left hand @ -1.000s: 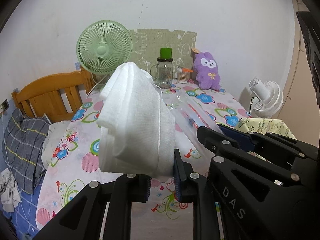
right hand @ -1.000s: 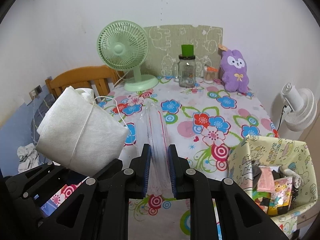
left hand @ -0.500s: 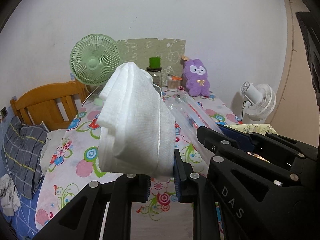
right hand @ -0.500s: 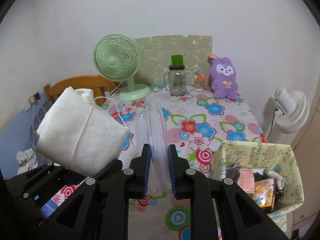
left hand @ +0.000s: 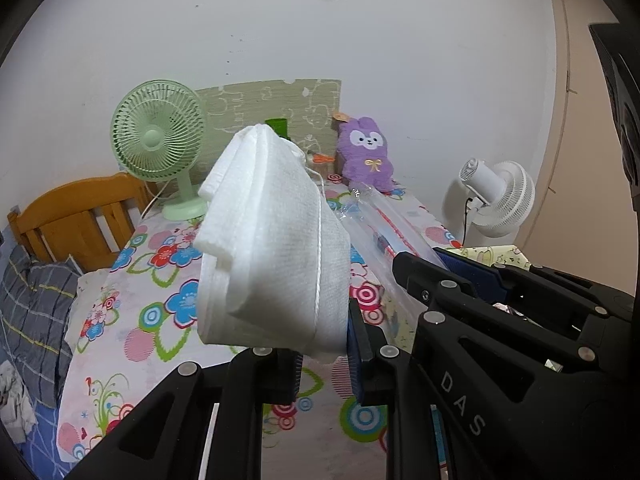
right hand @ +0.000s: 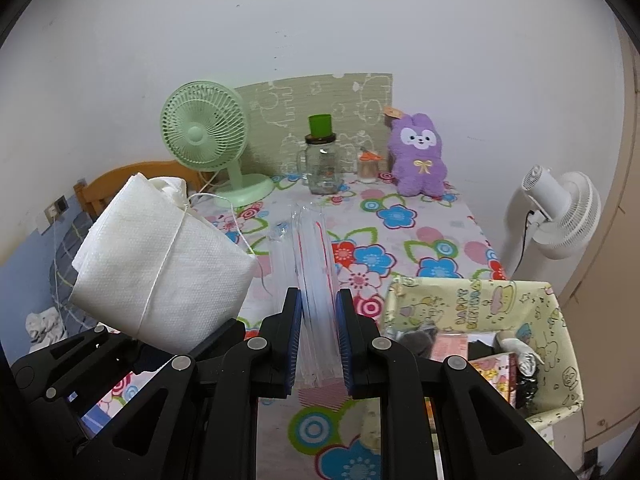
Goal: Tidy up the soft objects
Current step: 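Carry the white cloth and straw bag with both grippers over the paper box, then lower both grippers into the box and open them to release the cloth and bag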
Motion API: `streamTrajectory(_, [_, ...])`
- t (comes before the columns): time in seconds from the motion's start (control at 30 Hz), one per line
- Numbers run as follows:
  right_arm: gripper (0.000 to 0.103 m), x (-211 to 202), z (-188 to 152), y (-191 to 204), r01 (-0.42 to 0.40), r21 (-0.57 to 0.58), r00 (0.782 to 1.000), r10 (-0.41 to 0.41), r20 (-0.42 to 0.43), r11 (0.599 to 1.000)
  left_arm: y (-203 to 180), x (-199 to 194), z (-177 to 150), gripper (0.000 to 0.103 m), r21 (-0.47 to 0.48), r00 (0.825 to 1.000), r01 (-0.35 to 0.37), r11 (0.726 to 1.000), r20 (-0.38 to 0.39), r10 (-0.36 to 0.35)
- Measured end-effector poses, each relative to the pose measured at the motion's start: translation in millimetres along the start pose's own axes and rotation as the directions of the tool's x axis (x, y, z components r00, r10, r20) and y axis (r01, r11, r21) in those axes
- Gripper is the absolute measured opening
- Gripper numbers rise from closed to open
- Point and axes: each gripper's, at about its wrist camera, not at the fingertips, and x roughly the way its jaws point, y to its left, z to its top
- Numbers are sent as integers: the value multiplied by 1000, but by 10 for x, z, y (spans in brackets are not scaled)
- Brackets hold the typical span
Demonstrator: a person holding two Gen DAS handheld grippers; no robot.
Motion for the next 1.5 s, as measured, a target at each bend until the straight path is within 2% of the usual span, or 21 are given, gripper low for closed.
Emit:
streamTrajectory(0.9, [20, -88, -97, -853, 112, 79, 994, -112, -6, 991, -787, 282, 54, 17, 82, 993, 115, 990, -18, -114])
streamTrajectory(1.37, [20, 22, -251, -1281, 169, 141, 985, -163, -53, 976, -1148, 569, 16, 17, 132, 981, 184, 974, -82, -174])
streamTrajectory(1.5, [20, 63, -294, -1382, 182, 157, 982, -173, -70, 971, -1224, 655, -3, 21, 144, 978, 197, 970, -103, -184])
